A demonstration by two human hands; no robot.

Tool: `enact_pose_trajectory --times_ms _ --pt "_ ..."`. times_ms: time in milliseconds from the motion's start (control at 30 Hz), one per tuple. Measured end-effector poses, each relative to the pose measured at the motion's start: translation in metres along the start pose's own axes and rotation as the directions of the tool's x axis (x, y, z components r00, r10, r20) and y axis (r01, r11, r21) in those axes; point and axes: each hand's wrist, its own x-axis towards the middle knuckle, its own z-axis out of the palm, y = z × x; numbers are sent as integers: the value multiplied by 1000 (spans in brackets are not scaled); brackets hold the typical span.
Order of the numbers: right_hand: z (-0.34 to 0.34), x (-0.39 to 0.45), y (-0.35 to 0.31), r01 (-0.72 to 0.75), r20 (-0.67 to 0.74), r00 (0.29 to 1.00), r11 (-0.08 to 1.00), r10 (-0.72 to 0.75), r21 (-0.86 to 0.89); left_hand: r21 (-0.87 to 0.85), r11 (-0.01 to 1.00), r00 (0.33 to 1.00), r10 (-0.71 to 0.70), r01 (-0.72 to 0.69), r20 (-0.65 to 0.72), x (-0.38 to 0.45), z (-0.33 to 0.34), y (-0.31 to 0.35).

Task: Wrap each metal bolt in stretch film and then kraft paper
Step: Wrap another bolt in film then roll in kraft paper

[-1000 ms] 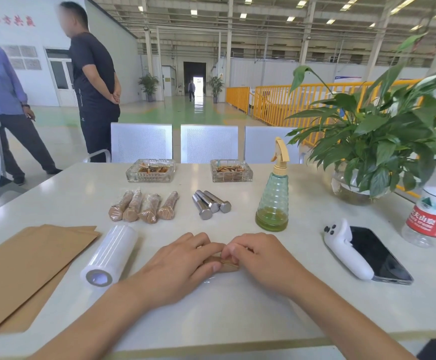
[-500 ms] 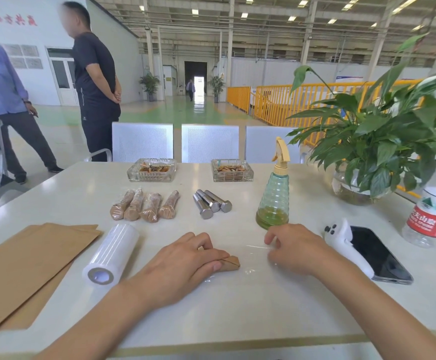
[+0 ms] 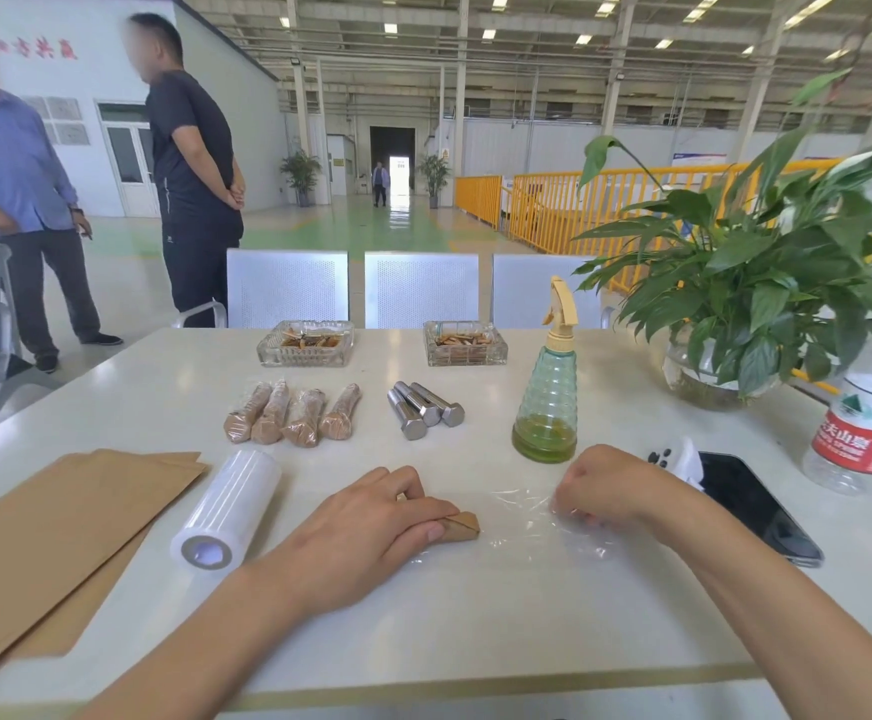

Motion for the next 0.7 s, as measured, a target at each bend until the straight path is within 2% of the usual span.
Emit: enact_pose_trajectory --times_ms 100,200,433,567,700 --pt "-3 -5 1 -3 36 999 921 -12 388 -5 1000 1000 9 -9 -12 0 0 -1" --pt "-6 -11 -10 27 64 995 802 -81 597 -15 1000 999 19 -19 -28 0 1 -2" --pt "21 -16 -65 103 24 983 666 -179 738 -7 999 998 40 -41 -45 1 3 -3" --pt "41 -14 -89 138 -3 980 673 -197 726 -72 997 998 28 -32 -49 4 2 -4" --pt "55 -14 -94 194 -73 977 700 -199 687 -124 990 998 -60 60 4 9 1 -2"
